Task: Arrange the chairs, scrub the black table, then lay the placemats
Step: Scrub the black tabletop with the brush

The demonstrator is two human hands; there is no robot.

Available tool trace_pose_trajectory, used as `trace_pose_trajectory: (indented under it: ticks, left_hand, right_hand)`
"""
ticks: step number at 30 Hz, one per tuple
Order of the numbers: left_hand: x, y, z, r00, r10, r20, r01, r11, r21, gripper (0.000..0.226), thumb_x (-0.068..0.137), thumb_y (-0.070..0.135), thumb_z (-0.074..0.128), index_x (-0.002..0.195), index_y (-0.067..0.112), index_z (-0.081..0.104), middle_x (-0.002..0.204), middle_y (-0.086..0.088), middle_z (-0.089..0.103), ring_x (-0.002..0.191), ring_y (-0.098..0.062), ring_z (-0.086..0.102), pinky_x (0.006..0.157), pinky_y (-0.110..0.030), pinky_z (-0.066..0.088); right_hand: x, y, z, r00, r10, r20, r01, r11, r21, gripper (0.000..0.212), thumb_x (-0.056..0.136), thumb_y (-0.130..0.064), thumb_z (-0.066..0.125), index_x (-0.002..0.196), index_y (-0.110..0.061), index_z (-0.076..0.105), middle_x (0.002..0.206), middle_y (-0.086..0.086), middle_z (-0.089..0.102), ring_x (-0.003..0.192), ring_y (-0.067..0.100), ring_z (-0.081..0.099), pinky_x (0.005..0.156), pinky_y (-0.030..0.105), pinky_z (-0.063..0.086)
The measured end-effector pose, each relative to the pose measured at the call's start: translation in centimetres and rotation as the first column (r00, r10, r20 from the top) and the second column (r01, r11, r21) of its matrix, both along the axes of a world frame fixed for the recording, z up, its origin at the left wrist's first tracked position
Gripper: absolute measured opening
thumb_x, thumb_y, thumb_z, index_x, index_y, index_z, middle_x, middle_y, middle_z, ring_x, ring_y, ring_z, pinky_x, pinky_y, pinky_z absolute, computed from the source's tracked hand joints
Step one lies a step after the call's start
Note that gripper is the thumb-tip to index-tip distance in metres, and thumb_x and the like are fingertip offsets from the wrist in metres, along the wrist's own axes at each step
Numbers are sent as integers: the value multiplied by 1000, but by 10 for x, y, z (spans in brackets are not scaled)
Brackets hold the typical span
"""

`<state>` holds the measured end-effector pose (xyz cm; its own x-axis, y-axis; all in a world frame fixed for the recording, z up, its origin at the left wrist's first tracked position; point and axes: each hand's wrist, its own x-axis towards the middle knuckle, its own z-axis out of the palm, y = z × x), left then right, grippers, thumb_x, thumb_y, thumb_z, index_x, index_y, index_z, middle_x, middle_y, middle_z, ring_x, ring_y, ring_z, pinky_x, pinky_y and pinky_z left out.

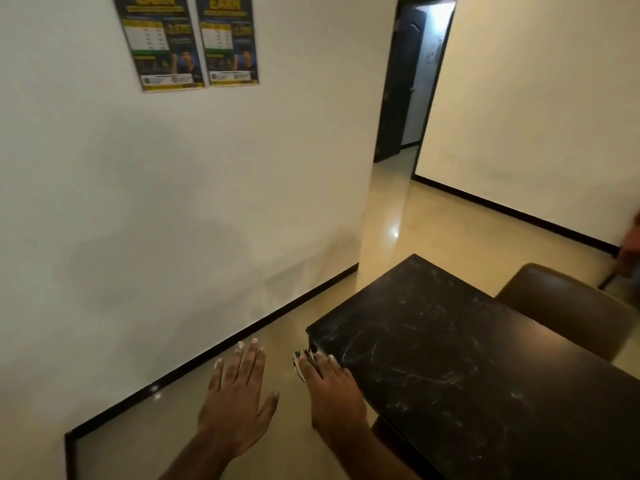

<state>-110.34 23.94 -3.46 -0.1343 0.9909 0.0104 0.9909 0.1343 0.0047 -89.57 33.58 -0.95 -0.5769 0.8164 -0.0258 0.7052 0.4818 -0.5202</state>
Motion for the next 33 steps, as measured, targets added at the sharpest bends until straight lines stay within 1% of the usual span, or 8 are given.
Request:
trace_pose_trajectory:
  ticks: [3,5,11,18,21,25,29,33]
  left_hand:
    - [-3,56,-4,998,-53,28,54,998,-28,91,107,75,21,169,11,38,179,-13,30,161,-38,38,128,-50,20]
    - [-5,91,-6,995,-87,49,88,996,-14,93,106,78,15,173,14,26,182,-11,19,166,-37,25,132,-59,26]
    - [-4,193,-9,972,-218,89,225,971,-75,96,104,76,17,175,16,-4,184,-11,-13,170,-36,-7,135,-63,12]
    - [15,302,-29,884,-445,141,463,876,-133,94,101,76,8,173,20,-16,180,-8,-27,167,-32,-24,137,-60,-3]
    - [22,346,-38,810,-564,162,585,798,-146,93,101,75,11,173,21,-14,182,-6,-22,168,-30,-20,137,-60,-1]
    - [35,392,-44,686,-710,159,726,656,-204,96,96,78,1,172,23,-23,179,-1,-32,166,-27,-27,137,-58,-5]
    - [61,430,-45,538,-825,174,835,493,-247,94,100,76,10,173,23,-18,181,-1,-27,167,-25,-26,137,-58,-3]
    - [100,441,-46,413,-898,152,894,368,-256,91,108,73,21,172,23,-19,179,1,-29,166,-24,-29,137,-56,-7]
  right_hand:
    - [4,35,-10,997,-73,34,72,996,51,80,112,-17,58,174,-36,11,183,7,21,170,35,16,134,54,20]
    - [8,55,-9,988,-139,74,134,989,62,76,113,-15,53,174,-35,13,183,6,22,170,34,16,135,54,21]
    - [22,106,-19,933,-335,131,317,938,138,81,109,-20,62,174,-34,16,180,7,29,169,33,22,133,54,24]
    - [39,154,-35,798,-560,224,544,829,130,76,110,-22,60,175,-29,21,178,10,33,167,36,28,131,53,30]
    - [41,167,-46,712,-656,252,640,753,152,69,110,-26,60,172,-27,30,173,12,44,161,39,39,127,55,39]
    - [36,173,-39,592,-755,284,760,640,116,68,109,-20,58,172,-25,32,174,14,41,162,41,36,128,57,36]
    - [30,166,-35,432,-857,282,875,474,99,72,107,-15,65,171,-24,35,172,15,45,160,42,40,127,59,40]
    - [43,151,-42,312,-919,242,936,341,88,71,110,-17,60,173,-27,28,175,11,40,163,36,36,130,55,35]
